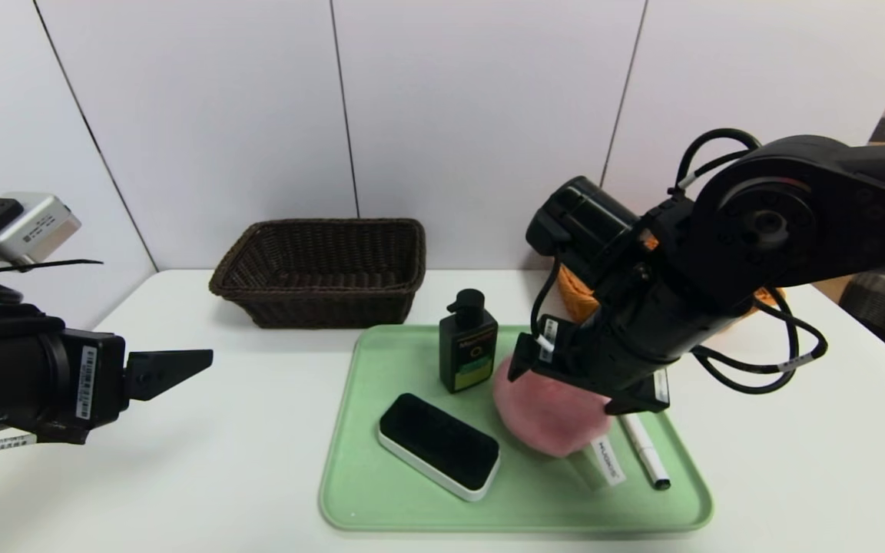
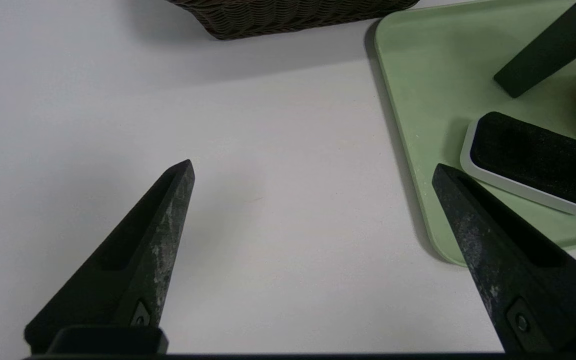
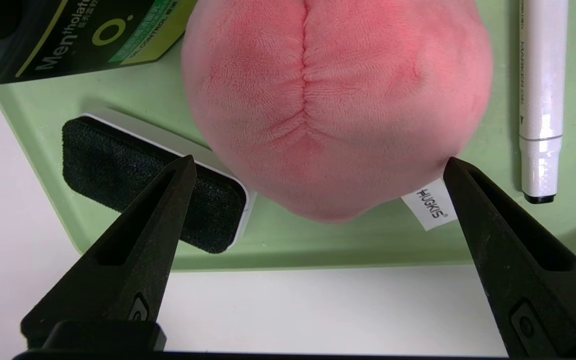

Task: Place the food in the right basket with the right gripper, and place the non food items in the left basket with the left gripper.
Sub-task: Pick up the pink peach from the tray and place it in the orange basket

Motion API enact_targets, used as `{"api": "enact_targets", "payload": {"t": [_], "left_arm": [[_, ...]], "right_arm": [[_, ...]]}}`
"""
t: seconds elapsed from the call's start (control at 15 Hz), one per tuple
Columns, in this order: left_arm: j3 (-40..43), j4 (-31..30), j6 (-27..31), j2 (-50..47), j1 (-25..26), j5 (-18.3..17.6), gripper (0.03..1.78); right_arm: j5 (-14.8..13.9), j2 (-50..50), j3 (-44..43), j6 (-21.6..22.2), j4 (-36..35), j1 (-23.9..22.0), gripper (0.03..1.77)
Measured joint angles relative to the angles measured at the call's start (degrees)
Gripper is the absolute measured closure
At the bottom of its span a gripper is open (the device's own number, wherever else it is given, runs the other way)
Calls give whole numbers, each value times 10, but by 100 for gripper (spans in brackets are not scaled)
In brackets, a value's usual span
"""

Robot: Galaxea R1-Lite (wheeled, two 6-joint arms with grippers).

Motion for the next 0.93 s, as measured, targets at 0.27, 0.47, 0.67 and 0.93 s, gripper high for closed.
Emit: {"api": "enact_targets", "payload": {"t": [0.27,0.47,0.67,0.93], "left_arm": [[15,0,-2,-10,0,0,12],[21,0,-2,-14,0,-1,12],[26,0,-3,-18,-3,-1,12],[32,0,-2,-26,-4,-2,12]], "right_arm": [[-33,22,-7,-3,0,1,9],[-42,38,-9,-1,-1,1,9],[-46,53,-9,2,-2,1,9],[-46,73,-8,2,-10,0,9]]}}
